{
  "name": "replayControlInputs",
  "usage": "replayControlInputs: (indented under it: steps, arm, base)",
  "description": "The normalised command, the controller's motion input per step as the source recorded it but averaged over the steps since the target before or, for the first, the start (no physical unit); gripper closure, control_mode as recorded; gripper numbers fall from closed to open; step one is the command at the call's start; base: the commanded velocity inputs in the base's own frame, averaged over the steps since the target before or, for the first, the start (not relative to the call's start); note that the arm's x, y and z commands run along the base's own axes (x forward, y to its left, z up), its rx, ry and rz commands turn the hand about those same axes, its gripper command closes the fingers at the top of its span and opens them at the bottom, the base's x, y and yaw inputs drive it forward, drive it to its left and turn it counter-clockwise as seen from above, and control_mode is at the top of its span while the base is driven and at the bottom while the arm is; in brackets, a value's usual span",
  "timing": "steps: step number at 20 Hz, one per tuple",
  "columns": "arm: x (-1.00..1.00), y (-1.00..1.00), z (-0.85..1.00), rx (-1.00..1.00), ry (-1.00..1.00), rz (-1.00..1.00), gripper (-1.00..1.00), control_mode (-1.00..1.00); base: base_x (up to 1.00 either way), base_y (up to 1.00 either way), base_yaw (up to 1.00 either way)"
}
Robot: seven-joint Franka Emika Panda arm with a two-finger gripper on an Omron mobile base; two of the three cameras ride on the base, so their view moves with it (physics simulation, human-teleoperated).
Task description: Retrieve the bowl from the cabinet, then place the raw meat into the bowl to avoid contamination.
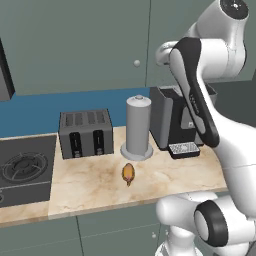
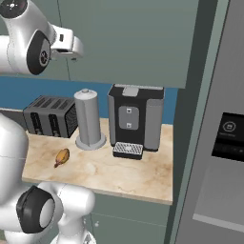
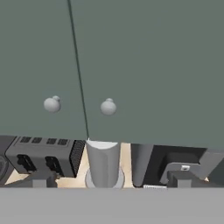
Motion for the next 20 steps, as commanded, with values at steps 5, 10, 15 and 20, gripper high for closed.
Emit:
replayControlInputs:
  steps: [5,10,15,20]
  arm:
    - [0.07,0.01,0.04,-0.02,-0.03,0.0,-1.0,-1.0]
    - [0.24,0.0,0.0,0.0,0.0,0.0,-1.0,-1.0]
    - [0.34,0.0,-0.01,0.0,0.0,0.01,-1.0,-1.0]
    - [0.31,0.0,-0.11,0.0,0.0,0.0,-1.0,-1.0]
  base:
    - [0.0,0.0,0.0]
    - [0.0,0.0,0.0]
    - [0.0,0.0,0.0]
    - [0.0,0.0,0.0]
